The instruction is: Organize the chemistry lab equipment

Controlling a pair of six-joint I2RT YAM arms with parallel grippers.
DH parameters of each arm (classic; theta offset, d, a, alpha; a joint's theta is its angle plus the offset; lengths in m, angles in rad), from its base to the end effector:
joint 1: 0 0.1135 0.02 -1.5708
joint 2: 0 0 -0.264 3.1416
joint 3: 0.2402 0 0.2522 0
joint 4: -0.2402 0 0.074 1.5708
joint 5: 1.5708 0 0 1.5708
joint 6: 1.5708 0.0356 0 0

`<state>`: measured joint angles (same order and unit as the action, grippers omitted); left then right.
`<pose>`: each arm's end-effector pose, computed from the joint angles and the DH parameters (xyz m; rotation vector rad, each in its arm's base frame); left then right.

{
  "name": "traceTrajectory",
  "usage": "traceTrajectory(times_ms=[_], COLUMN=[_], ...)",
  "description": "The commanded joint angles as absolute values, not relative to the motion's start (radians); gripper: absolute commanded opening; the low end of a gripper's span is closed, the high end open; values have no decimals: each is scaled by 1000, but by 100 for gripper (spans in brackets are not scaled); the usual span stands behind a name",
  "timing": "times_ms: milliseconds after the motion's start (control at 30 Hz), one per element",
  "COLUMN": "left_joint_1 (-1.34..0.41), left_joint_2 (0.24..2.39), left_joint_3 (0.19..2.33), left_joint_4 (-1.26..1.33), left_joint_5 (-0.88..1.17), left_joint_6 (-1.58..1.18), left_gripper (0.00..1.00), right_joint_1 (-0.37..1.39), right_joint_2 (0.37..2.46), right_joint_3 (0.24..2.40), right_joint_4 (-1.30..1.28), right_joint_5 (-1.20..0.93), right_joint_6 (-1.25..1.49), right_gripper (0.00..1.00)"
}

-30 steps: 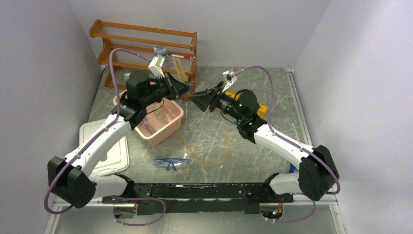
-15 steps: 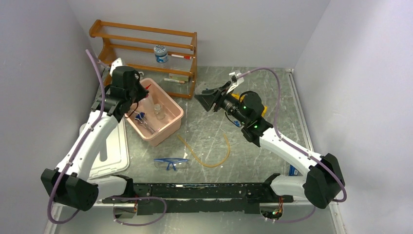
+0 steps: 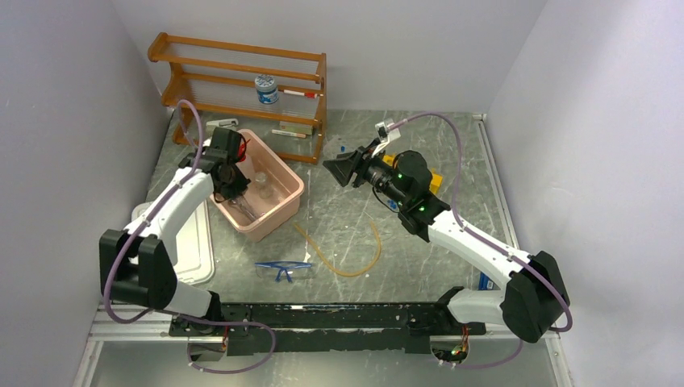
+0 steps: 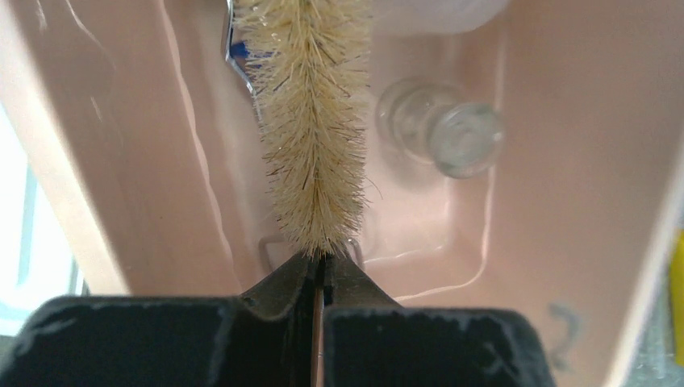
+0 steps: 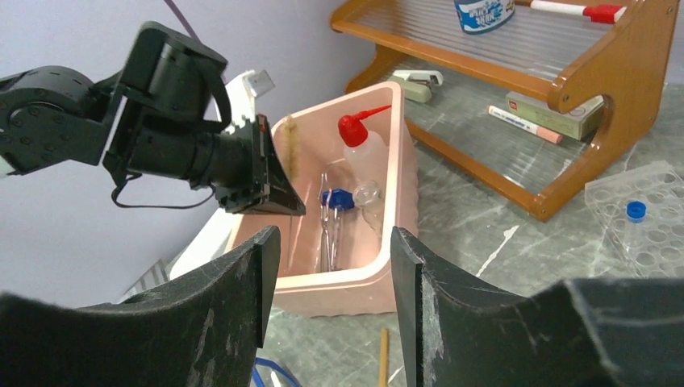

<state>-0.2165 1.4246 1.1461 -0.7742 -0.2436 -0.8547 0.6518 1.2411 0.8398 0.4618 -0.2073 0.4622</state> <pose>0.2825 -0.0533 0.2707 -0.8869 2.4183 -0.0772 0.2278 0.1830 0.3294 -0.3265 1.5714 1.0368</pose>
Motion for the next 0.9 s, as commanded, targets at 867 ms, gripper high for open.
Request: traceTrajectory(times_ms=[867], left_joint_1=[-206], left_joint_2=[1505], left_joint_3=[1160], left_joint_4=[-788], left_joint_5=[-281], left_joint_6=[-988], left_gripper=[41], right_joint_1=[651], right_joint_2=[1200], right_joint_3=[838], right_joint_4=[291], right_joint_5=[-9], right_joint_6=[338], right_gripper=[56])
